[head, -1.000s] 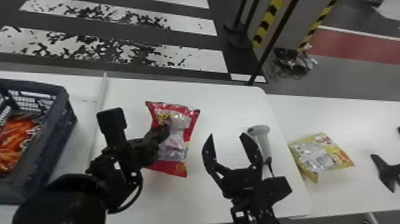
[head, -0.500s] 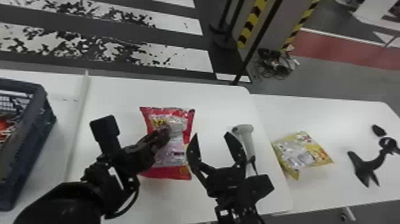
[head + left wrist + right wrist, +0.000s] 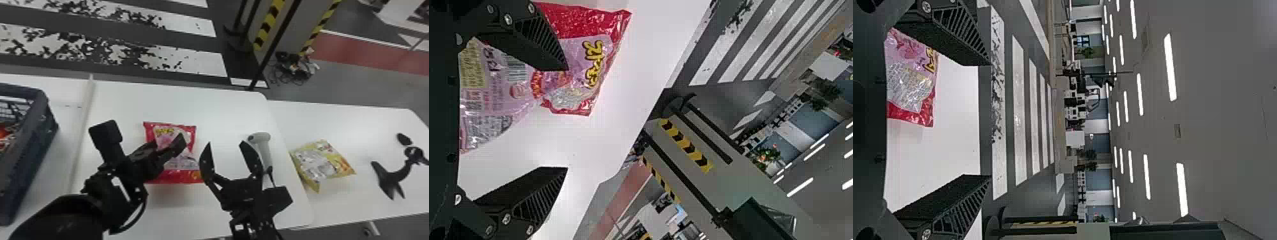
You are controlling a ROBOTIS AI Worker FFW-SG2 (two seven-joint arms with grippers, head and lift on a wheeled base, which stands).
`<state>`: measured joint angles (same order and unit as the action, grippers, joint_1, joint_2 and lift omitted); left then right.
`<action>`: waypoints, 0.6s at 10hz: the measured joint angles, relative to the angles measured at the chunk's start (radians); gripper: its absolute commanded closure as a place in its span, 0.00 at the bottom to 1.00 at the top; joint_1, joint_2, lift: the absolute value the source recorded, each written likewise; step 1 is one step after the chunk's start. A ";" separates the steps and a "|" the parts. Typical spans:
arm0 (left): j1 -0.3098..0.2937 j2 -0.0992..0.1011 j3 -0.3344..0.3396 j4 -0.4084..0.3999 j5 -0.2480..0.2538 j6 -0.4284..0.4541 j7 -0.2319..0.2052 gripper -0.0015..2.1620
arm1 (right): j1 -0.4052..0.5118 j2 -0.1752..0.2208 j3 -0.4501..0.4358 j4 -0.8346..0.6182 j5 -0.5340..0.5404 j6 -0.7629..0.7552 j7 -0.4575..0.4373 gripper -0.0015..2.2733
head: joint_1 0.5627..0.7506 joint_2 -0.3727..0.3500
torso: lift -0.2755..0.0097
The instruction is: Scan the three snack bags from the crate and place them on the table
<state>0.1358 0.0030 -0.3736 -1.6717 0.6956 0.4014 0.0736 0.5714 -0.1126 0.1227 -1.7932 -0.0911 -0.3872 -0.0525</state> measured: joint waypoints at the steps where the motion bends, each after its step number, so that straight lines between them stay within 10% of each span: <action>1: 0.015 0.000 0.014 -0.039 -0.009 0.002 -0.003 0.02 | 0.002 0.000 0.000 0.000 0.000 -0.003 0.000 0.04 | 0.70 0.10 | 0.75; 6: 0.132 0.000 0.109 -0.228 -0.228 -0.069 -0.023 0.04 | -0.002 -0.001 0.003 -0.007 0.001 -0.005 0.000 0.04 | 0.70 0.23 | 0.75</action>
<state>0.2682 0.0029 -0.2651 -1.8996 0.4681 0.3328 0.0502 0.5695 -0.1141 0.1258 -1.8005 -0.0905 -0.3922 -0.0523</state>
